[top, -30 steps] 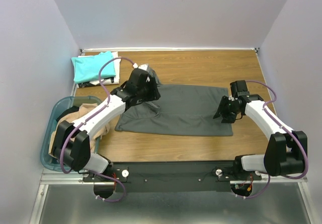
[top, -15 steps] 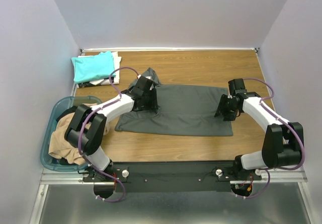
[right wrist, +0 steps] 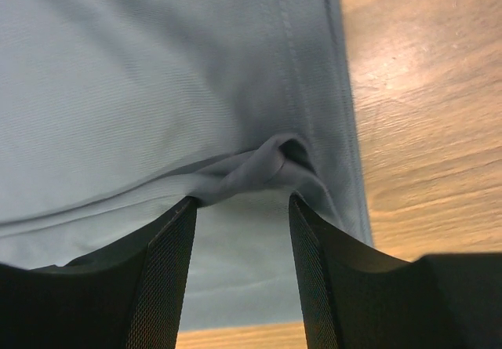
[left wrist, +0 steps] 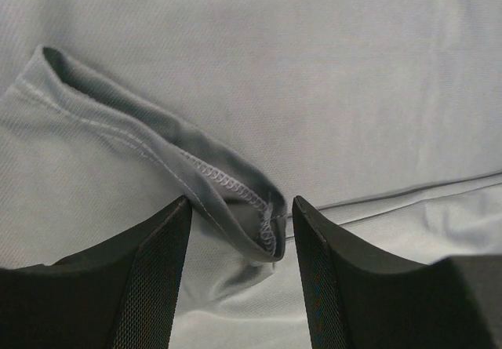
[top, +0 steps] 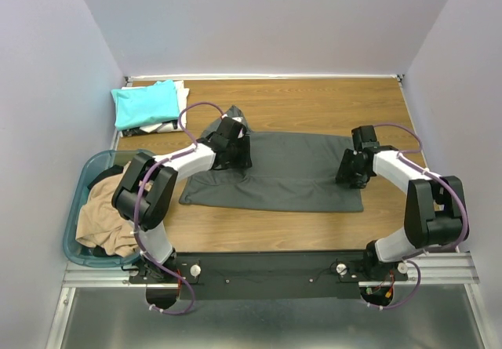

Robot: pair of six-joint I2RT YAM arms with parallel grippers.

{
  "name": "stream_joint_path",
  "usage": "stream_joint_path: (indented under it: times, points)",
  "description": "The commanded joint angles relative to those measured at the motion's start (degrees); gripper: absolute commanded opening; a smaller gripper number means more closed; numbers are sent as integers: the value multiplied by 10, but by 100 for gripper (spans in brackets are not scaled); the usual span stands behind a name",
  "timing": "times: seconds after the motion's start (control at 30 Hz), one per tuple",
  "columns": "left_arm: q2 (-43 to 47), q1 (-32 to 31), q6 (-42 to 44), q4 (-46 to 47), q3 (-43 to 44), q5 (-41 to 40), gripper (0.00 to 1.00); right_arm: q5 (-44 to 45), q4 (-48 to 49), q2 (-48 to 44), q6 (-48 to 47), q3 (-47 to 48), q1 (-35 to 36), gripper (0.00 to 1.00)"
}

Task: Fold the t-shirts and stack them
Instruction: Fold the tshirt

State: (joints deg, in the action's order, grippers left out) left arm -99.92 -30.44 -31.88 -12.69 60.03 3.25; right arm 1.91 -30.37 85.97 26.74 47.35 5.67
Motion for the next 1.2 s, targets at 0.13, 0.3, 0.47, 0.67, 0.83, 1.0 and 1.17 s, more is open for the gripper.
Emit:
stream_joint_path:
  times: [0.13,0.3,0.47,0.67,0.83,1.0,1.17]
  points:
    - [-15,1,9,35,-19,19,62,54,-6,37,34,-28,4,58]
    - [2,1,4,29,-53,14,62,19,-38,35,72,-51,4,58]
    - [49,0,-20,34,-115,34,62,-15,-71,-19,106,-81,3,59]
    - [98,-9,-35,34,-163,58,64,-16,-124,-67,112,-67,4,59]
    - [143,-13,-37,-7,-121,68,66,-33,-155,-80,105,17,3,59]
    - [148,3,0,-73,8,42,71,-22,-167,-39,85,136,3,59]
    - [113,90,50,-97,109,21,72,34,-154,56,39,238,-8,61]
